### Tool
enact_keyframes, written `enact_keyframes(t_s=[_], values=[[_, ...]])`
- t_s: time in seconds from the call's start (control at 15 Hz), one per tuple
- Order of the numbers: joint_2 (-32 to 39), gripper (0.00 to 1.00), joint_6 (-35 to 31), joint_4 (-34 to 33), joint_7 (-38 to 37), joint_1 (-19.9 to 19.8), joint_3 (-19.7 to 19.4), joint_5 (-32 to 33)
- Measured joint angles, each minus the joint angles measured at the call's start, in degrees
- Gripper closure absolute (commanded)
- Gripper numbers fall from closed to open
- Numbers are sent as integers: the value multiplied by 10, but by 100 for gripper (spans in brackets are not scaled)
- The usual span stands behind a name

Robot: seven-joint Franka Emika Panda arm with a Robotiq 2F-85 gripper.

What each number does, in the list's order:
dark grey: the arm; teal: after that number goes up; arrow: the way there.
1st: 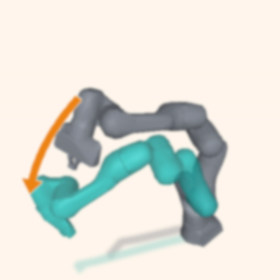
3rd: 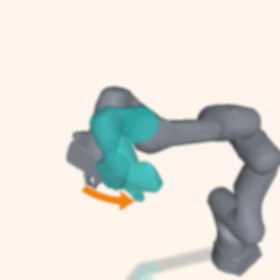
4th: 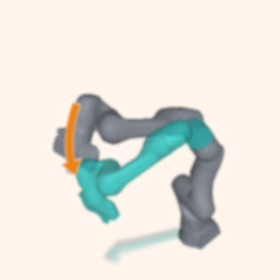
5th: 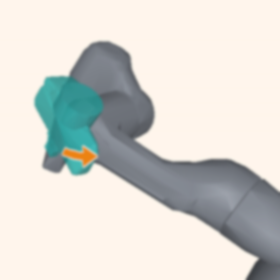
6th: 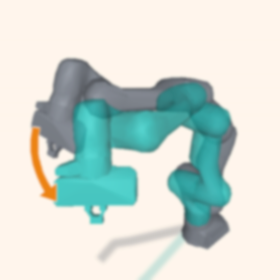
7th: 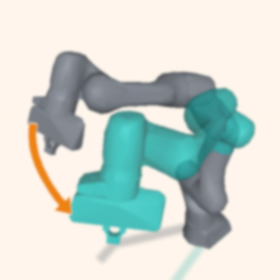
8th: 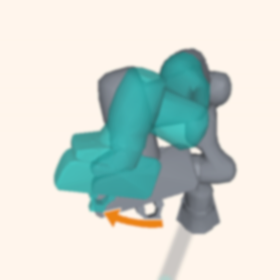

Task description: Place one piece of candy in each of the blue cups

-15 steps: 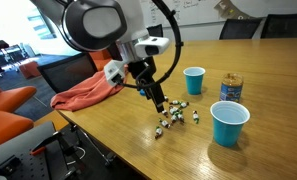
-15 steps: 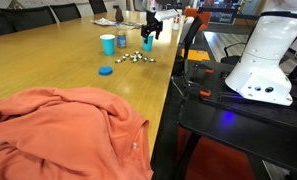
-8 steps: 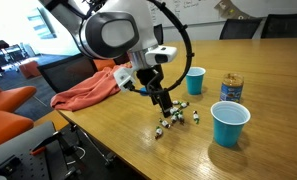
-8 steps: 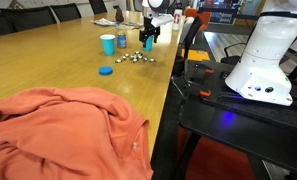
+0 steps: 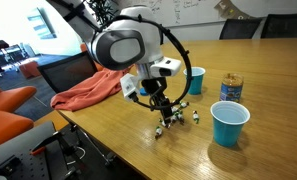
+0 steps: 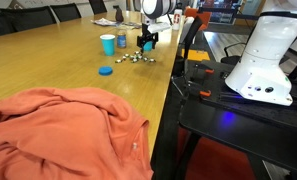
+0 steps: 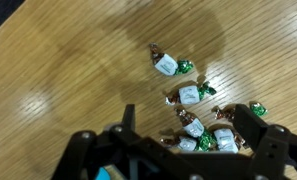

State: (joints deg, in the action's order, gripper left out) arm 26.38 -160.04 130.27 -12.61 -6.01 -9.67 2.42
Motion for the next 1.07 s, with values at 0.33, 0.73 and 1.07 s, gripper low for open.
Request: enact_keyframes(t_s=[0.33,0.73,1.07], values=[[50,3,-18,-26,4,-2,14,-22],[91,52,-22,-51,4,-1,16,-22],[96,89,-24,-61,4,1,17,-23]])
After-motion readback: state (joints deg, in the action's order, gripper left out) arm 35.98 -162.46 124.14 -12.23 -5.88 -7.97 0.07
